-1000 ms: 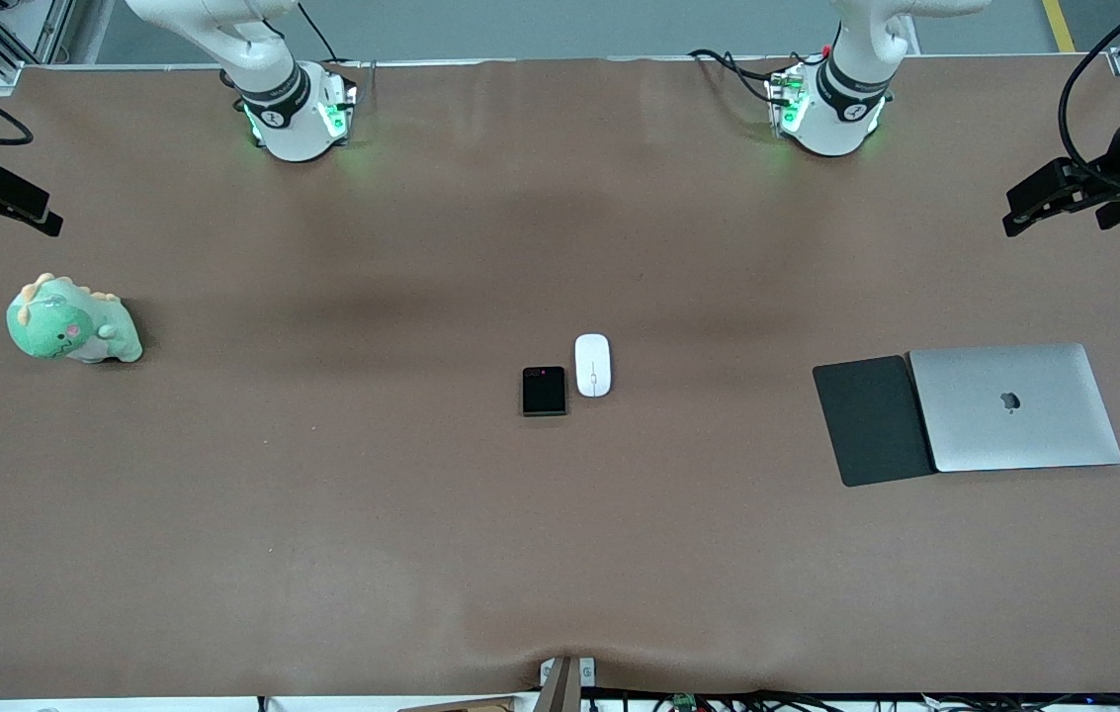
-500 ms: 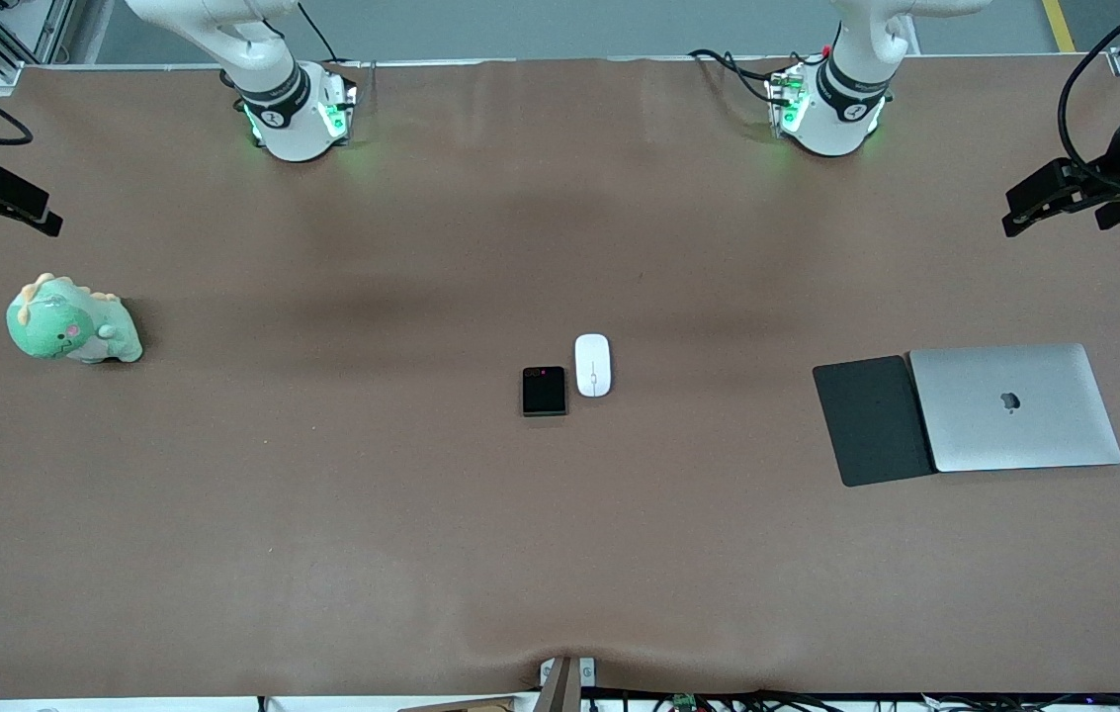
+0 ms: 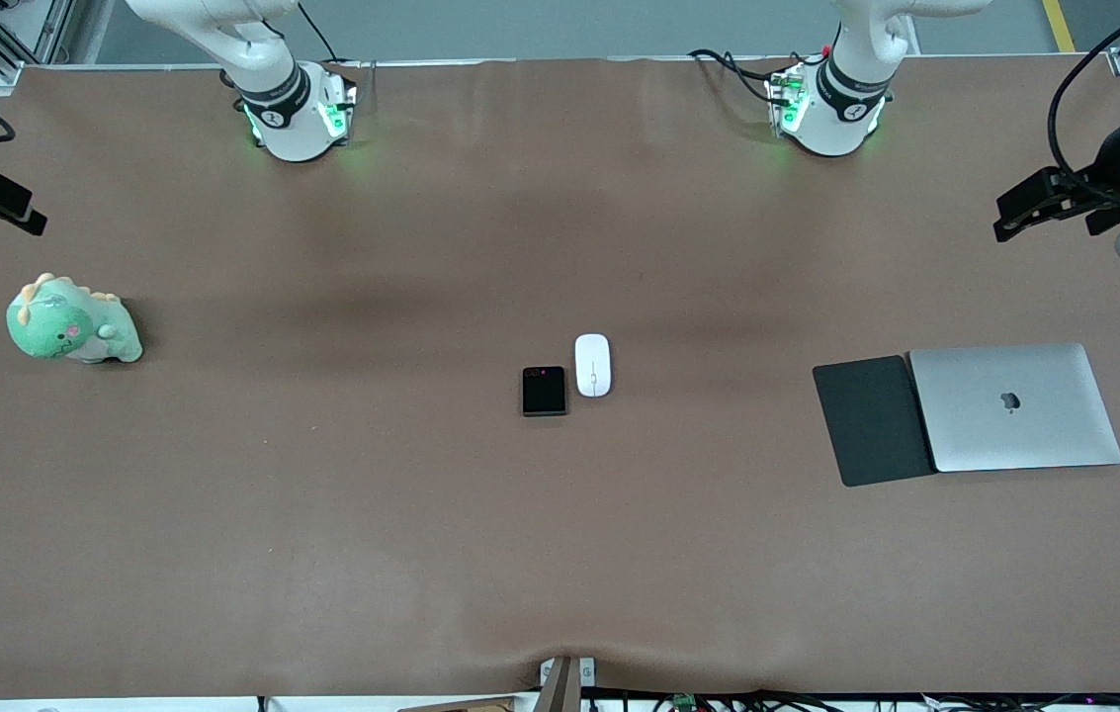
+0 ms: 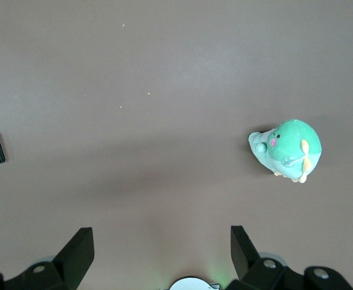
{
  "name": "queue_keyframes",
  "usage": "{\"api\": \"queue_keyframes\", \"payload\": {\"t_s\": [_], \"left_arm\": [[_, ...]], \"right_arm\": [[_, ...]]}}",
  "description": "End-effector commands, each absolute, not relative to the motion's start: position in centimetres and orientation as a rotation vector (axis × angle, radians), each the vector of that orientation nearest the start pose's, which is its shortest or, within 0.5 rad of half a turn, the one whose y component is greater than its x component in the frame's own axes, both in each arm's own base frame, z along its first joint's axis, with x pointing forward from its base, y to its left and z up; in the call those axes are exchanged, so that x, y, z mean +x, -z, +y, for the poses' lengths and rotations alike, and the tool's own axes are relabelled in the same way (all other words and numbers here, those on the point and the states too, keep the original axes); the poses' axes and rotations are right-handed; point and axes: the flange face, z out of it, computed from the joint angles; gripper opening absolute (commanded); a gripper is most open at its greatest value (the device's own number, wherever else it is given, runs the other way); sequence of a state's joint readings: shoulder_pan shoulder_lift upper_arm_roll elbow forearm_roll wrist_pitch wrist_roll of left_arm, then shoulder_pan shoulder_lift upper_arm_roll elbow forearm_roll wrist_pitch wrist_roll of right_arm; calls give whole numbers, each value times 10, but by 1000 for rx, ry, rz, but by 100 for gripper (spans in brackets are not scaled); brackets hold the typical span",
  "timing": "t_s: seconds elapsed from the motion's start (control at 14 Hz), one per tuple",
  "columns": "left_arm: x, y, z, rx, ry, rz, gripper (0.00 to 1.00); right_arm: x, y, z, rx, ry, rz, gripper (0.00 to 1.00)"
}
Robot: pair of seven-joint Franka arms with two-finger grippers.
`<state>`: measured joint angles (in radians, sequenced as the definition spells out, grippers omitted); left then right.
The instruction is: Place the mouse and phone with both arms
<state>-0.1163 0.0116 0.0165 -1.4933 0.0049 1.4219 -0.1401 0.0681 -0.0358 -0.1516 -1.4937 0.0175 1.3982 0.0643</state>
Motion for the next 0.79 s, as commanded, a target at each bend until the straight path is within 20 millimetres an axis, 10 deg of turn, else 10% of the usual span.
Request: {"api": "queue_keyframes", "payload": {"t_s": [0.0, 0.5, 0.71], "left_arm": [[552, -635, -63, -3111, -151, -67, 100], [582, -591, -76, -3116, -182, -43, 100], [599, -547, -113, -3122, -243, 42, 100]], "right_arm": [[521, -672, -46, -3108, -84, 249, 100], [520, -672, -51, -3108, -84, 259, 100], [520, -672, -50, -3108, -84, 259, 100]]}}
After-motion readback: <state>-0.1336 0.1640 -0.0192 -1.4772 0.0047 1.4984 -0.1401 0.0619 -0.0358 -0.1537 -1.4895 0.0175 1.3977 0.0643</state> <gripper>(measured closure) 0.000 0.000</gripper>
